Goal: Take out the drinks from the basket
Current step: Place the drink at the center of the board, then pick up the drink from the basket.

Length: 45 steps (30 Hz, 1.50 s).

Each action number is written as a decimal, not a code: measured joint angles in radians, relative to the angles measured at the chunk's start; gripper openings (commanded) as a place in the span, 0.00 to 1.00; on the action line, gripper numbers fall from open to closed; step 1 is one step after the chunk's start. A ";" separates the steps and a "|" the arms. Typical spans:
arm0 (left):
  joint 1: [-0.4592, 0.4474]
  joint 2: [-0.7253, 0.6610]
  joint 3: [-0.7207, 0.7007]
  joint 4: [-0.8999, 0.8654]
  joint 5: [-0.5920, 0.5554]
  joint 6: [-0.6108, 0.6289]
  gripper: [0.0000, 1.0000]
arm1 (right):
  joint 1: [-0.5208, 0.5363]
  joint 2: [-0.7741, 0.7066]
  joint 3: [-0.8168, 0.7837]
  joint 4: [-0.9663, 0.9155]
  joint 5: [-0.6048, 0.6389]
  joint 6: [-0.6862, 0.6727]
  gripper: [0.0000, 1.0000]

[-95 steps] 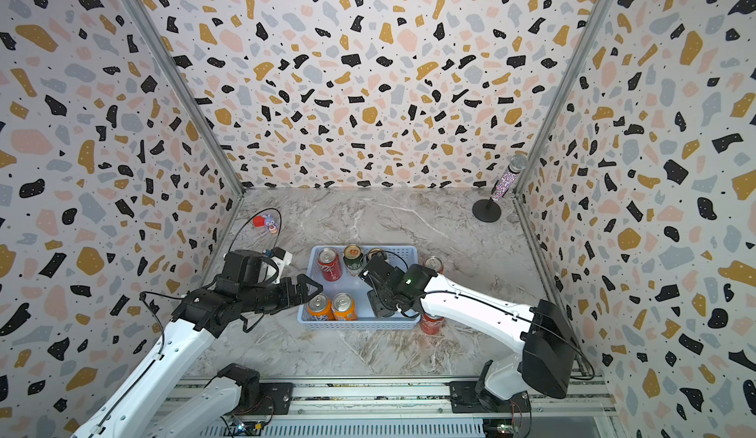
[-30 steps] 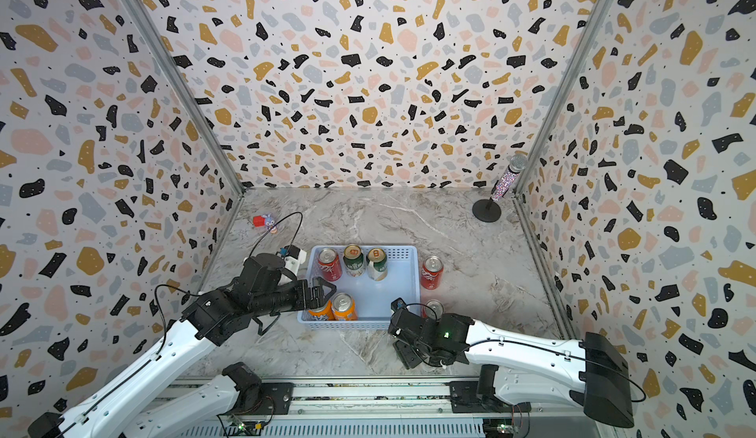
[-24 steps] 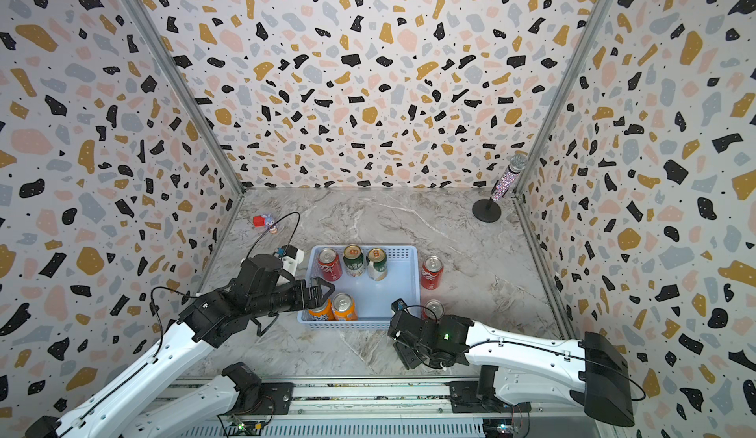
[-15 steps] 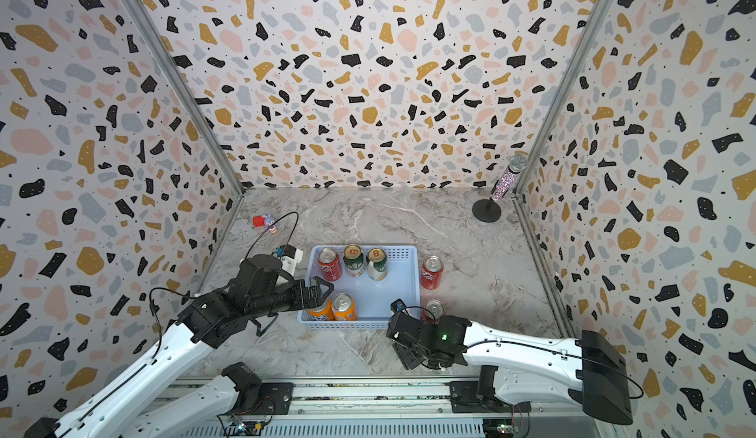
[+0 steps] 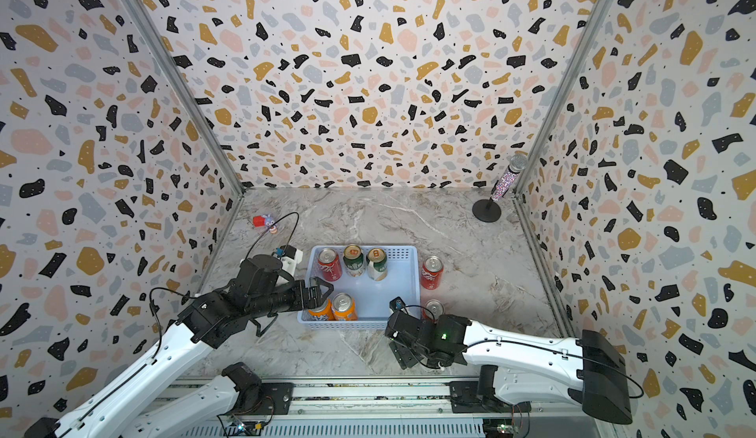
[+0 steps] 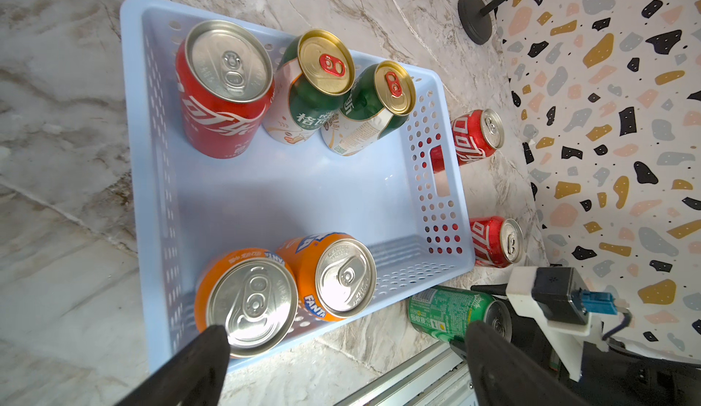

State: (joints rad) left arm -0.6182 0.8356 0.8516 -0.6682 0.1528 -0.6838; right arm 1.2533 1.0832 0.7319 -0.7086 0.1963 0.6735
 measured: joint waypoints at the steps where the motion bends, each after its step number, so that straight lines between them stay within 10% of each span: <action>1: 0.000 -0.001 0.000 -0.003 0.000 0.002 1.00 | 0.000 -0.001 0.008 -0.003 0.004 0.001 0.81; 22: 0.000 -0.089 0.020 -0.148 -0.003 0.007 1.00 | -0.096 -0.006 0.259 -0.031 0.102 -0.050 0.89; 45: 0.000 -0.124 0.022 -0.249 -0.122 -0.092 1.00 | -0.509 0.265 0.431 -0.011 -0.293 -0.301 0.90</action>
State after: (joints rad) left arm -0.6182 0.7120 0.8734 -0.9173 0.0303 -0.7761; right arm 0.7444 1.3479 1.1629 -0.7200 -0.0971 0.3721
